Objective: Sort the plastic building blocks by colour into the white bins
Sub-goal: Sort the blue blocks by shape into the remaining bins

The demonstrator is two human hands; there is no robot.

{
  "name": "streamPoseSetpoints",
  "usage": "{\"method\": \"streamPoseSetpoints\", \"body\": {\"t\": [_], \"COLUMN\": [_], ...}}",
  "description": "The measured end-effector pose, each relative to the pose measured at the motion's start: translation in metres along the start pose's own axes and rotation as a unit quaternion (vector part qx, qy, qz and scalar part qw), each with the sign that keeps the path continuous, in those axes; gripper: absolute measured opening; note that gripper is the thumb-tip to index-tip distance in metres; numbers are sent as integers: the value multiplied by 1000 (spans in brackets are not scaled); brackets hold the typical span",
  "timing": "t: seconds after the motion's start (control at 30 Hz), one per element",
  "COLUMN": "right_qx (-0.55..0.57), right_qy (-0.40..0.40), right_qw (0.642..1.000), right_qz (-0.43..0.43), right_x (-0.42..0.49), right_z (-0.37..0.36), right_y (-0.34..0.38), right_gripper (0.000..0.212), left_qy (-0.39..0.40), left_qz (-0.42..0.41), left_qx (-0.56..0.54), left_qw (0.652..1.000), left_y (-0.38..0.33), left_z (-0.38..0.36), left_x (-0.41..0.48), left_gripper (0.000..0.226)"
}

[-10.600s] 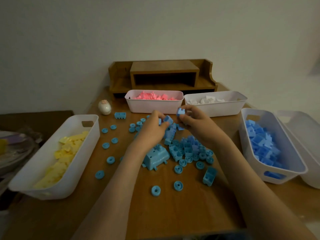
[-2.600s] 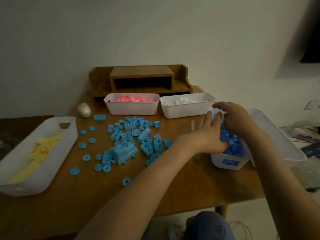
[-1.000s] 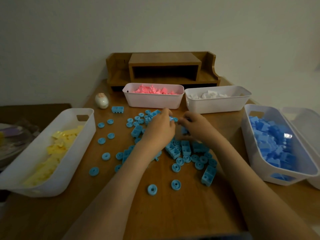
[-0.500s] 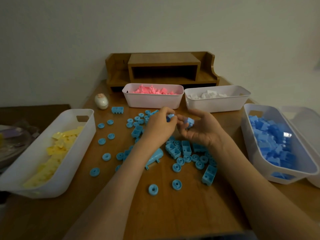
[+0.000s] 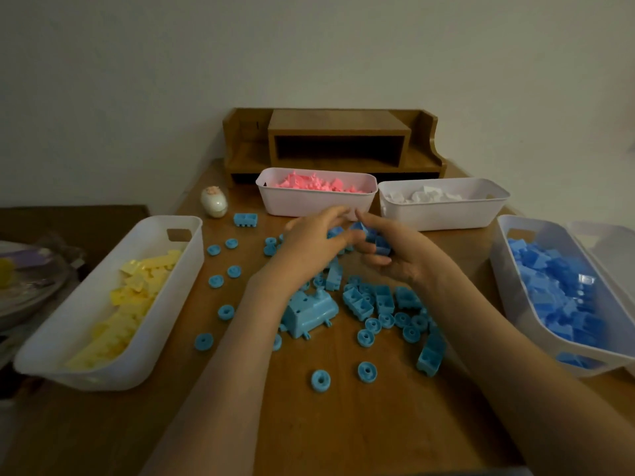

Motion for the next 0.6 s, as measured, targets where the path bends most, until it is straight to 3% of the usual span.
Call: {"method": "streamPoseSetpoints", "body": {"t": [0.07,0.13,0.2,0.27,0.33,0.47,0.6], "right_qx": [-124,-266,-433,-604,-692,-760,-749], "right_qy": [-115,-215,-250,-240,-214,-174,-148], "right_qw": [984,934,855,741,676,620,644], "right_qz": [63,104,141,168,138,82,59], "right_x": [11,20,32,45,58,74,73], "right_z": [15,24,22,13,8,3,-1], "right_y": [19,35,48,54,47,35,27], "right_gripper": [20,21,20,26,32,36,18], "left_qy": [-42,-40,7,51,86,133,129], "left_qz": [23,46,78,98,101,120,120], "left_qx": [74,198,259,273,287,294,283], "left_qw": [996,978,963,956,949,939,943], "left_y": [14,33,53,68,77,89,88], "left_z": [19,29,27,20,15,9,7], "left_x": [4,7,7,6,3,-3,0], "left_gripper": [42,34,39,49,60,68,67]}}
Point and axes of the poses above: each hand's wrist, its own x-axis towards the middle knuckle, its own z-axis out of the back of the hand, y = z × x, the point moved 10 cm from there along x, towards the middle knuckle, and after that the axes turned 7 degrees about -y, right-handed, at the moved point
